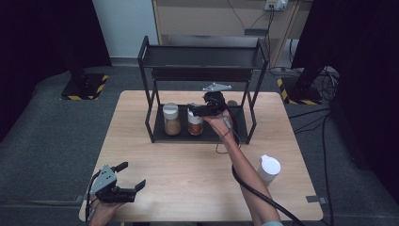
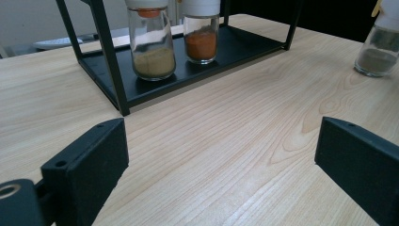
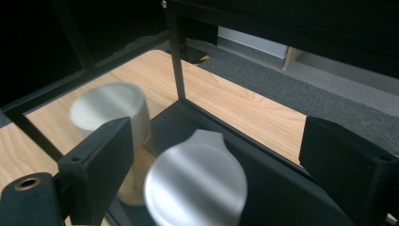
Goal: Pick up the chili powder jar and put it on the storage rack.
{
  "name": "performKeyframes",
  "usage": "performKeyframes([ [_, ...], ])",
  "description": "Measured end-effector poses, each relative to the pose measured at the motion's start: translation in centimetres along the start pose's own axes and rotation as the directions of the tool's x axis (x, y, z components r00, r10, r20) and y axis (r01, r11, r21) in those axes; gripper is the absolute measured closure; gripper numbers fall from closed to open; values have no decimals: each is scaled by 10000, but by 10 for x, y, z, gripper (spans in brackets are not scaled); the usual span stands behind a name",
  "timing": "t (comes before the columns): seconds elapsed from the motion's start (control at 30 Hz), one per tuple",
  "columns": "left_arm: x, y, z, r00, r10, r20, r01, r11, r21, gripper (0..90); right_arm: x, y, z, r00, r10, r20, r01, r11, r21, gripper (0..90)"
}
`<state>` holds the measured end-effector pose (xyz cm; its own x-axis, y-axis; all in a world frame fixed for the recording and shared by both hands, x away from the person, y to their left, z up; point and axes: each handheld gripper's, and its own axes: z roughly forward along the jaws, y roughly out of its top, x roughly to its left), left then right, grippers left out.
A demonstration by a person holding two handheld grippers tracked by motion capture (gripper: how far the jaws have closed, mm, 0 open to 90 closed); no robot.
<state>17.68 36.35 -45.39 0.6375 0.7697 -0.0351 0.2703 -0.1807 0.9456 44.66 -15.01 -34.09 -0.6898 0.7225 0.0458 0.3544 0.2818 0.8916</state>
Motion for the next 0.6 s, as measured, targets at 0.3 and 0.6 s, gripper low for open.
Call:
performKeyframes([
  [0.3,1,0,0,10000,-42,50,42,10000,-26,26,11,12,-27,9968,-676,-434,662,9972,-334,107],
  [0.6,1,0,0,10000,-50,78,51,10000,-40,26,27,8,-63,9833,-1377,-1194,1310,9894,-625,106],
])
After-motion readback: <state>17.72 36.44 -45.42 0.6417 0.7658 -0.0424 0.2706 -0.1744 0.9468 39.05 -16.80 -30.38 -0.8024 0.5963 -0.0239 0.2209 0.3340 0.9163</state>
